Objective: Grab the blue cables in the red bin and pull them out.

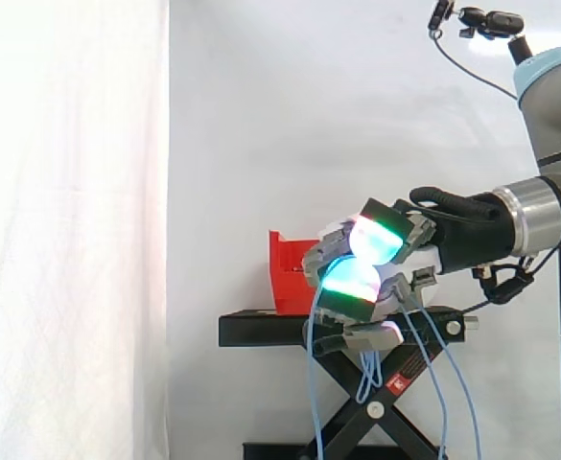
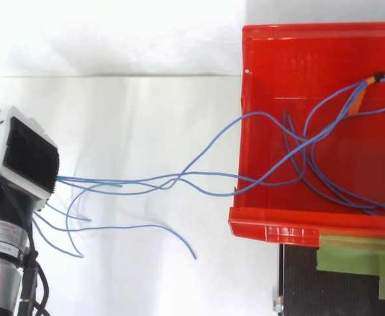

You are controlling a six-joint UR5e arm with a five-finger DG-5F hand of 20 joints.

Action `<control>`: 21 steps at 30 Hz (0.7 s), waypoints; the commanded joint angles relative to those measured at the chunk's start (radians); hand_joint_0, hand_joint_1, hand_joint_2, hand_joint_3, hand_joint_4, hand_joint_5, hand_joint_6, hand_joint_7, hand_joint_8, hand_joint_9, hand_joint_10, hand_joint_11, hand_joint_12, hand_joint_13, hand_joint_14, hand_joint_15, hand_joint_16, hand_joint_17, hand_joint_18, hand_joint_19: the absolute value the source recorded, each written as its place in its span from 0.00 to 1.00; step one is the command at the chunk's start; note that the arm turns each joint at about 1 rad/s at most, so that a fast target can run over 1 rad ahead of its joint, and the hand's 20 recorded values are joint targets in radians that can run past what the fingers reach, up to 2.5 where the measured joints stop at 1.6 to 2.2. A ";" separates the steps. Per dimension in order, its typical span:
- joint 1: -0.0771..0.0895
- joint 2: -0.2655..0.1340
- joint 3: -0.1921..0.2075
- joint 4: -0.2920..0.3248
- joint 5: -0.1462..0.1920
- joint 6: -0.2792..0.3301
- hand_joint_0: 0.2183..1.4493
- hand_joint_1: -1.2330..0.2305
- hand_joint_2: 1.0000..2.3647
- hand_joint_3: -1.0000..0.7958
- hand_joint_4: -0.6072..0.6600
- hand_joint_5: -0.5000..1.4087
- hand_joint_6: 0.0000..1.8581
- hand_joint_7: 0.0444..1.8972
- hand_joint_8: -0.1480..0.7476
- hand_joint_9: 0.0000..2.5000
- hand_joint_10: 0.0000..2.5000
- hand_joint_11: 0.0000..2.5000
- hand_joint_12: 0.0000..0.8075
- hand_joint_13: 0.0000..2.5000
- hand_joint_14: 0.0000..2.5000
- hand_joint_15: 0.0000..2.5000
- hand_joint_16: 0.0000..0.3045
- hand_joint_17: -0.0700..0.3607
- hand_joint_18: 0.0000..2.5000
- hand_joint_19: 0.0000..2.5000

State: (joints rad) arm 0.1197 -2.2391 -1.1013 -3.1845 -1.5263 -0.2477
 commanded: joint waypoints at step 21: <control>0.000 0.001 0.000 0.000 0.000 0.000 0.59 0.20 0.00 0.00 0.46 0.64 0.58 0.29 0.41 0.44 0.00 0.59 0.34 0.45 0.56 0.56 0.13 0.37 0.43 0.50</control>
State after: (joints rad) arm 0.1197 -2.2385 -1.1011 -3.1845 -1.5263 -0.2477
